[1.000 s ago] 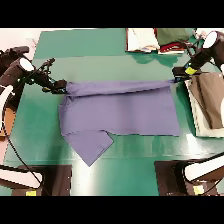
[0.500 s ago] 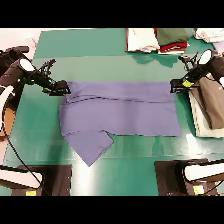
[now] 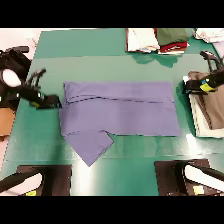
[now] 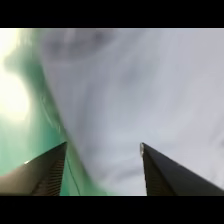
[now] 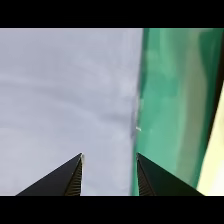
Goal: Fold the shirts.
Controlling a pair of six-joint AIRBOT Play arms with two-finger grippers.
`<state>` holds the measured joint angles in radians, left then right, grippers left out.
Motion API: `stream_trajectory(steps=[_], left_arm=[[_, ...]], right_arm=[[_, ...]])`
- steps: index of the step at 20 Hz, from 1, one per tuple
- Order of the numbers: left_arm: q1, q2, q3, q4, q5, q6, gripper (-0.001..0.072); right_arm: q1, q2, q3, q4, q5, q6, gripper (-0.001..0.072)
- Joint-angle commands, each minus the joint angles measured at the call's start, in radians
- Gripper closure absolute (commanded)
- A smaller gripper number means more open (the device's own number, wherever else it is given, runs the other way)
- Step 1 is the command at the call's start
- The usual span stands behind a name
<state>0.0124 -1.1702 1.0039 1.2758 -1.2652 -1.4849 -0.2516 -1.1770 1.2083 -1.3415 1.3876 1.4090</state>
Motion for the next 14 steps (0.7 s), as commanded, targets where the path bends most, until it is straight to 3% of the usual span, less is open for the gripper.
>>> stream_trajectory(steps=[1, 8, 11, 14], left_arm=[[0.001, 0.206, -0.293, 0.006, -0.002, -0.055, 0.0169], [-0.008, 0.321, -0.597, -0.226, 0.085, -0.051, 0.0169], [-0.122, 0.321, -0.626, -0.29, 0.204, -0.054, 0.017], [-0.251, 0.321, -0.626, -0.317, 0.3, -0.114, 0.017]], right_arm=[[-0.057, 0.167, -0.157, 0.095, -0.011, -0.008, 0.0325], [-0.033, 0.321, -0.286, 0.119, -0.061, -0.009, 0.0326], [-0.03, 0.339, -0.285, 0.121, -0.063, -0.009, 0.0326], [-0.03, 0.341, -0.286, 0.12, -0.038, -0.009, 0.0325]])
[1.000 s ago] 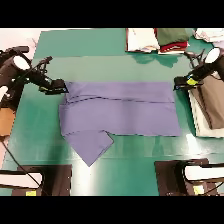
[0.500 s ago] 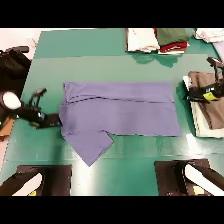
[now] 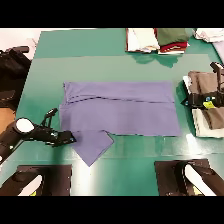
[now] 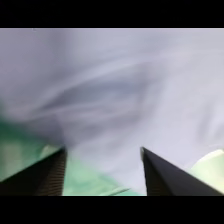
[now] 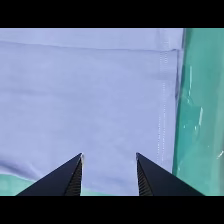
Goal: Fold the shirts.
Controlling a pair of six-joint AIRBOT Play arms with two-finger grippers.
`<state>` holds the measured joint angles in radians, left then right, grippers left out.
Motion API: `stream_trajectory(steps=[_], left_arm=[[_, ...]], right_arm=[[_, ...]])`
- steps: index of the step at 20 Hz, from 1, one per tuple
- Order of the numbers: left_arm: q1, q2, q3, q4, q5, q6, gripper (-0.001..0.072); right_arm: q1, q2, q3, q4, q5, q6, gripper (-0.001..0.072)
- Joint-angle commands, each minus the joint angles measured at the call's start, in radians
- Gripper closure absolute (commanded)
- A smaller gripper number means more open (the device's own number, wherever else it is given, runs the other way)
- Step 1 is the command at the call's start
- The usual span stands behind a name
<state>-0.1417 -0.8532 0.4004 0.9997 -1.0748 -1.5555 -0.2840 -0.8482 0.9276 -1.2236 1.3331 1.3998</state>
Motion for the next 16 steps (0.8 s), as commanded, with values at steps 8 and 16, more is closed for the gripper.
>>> stream_trajectory(steps=[8, 16], left_arm=[[-0.13, 0.004, 0.069, 0.043, 0.041, -0.059, 0.0682], [-0.13, 0.004, 0.114, 0.059, 0.016, -0.04, 0.0681]], right_arm=[[-0.15, 0.013, -0.124, -0.01, 0.074, -0.041, 0.0325], [-0.409, -0.134, -0.39, 0.019, 0.021, -0.09, 0.0285]])
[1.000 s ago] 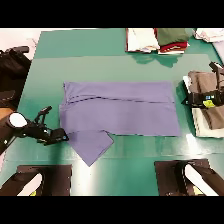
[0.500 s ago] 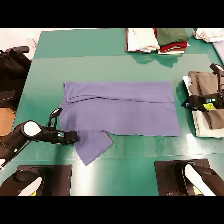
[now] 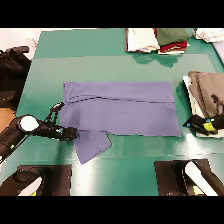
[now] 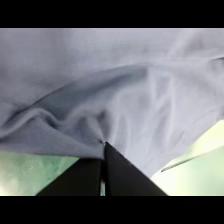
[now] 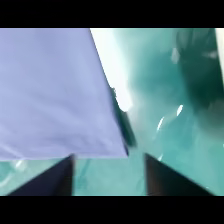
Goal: Fold the shirts.
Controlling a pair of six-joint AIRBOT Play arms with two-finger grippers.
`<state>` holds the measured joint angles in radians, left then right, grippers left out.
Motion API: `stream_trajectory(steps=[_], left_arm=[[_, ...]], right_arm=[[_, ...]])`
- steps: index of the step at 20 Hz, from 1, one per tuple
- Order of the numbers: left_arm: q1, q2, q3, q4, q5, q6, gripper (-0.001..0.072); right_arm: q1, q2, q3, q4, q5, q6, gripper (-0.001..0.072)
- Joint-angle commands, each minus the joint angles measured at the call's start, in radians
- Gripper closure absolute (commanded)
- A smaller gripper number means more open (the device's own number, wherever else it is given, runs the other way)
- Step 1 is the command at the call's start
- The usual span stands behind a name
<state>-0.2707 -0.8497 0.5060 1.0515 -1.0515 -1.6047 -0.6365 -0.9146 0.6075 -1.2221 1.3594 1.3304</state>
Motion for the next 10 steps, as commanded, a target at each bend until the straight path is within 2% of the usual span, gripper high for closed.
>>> stream_trajectory(steps=[1, 4, 6, 8, 10], left_arm=[[-0.001, 0.001, 0.008, 0.007, -0.005, 0.009, 0.0682], [-0.001, 0.001, 0.009, 0.007, -0.004, 0.008, 0.0681], [-0.001, 0.001, 0.009, 0.007, -0.005, 0.008, 0.0681], [-0.001, 0.001, 0.009, 0.007, -0.004, 0.008, 0.0681], [-0.001, 0.001, 0.011, 0.01, -0.014, 0.009, 0.0682]], right_arm=[[-0.056, -0.096, -0.082, 0.043, -0.023, -0.024, 0.0285], [-0.056, -0.153, -0.095, 0.154, -0.083, -0.034, 0.0286], [-0.056, -0.178, -0.094, 0.187, -0.079, -0.06, 0.0386], [-0.023, -0.196, -0.094, 0.177, -0.068, -0.081, 0.0412], [0.037, -0.193, -0.093, 0.176, -0.066, -0.109, 0.0641]])
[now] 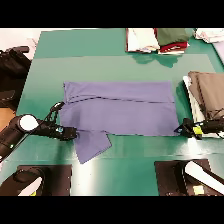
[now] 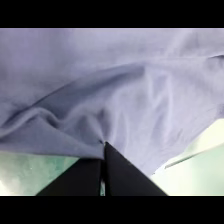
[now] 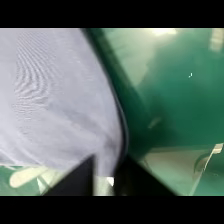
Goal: Fold the shirts.
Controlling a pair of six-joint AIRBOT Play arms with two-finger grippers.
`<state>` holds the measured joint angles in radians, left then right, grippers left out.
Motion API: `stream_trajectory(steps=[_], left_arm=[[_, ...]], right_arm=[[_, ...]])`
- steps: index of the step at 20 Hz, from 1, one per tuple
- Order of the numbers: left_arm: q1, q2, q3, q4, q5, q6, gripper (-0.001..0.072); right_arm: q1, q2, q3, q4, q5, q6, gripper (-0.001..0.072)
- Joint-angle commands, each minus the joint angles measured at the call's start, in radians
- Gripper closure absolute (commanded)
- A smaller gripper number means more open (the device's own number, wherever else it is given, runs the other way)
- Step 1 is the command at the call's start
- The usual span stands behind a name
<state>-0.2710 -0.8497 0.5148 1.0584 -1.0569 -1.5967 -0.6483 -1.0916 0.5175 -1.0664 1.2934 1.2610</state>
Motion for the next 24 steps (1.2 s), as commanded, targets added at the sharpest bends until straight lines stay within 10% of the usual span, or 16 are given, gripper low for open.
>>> stream_trajectory(steps=[1, 13, 24], left_arm=[[0.0, 0.001, 0.013, 0.015, -0.032, 0.002, 0.0682], [-0.051, 0.21, 0.105, 0.144, -0.225, -0.109, 0.0683], [0.074, -0.199, 0.46, 0.374, 0.098, -0.021, 0.0682]], right_arm=[[0.091, -0.005, 0.003, 0.018, -0.001, -0.041, 0.0696], [0.266, 0.379, 0.288, -0.219, 0.202, 0.021, 0.0696], [0.3, -0.097, 0.6, -0.21, 0.106, 0.033, 0.0697]])
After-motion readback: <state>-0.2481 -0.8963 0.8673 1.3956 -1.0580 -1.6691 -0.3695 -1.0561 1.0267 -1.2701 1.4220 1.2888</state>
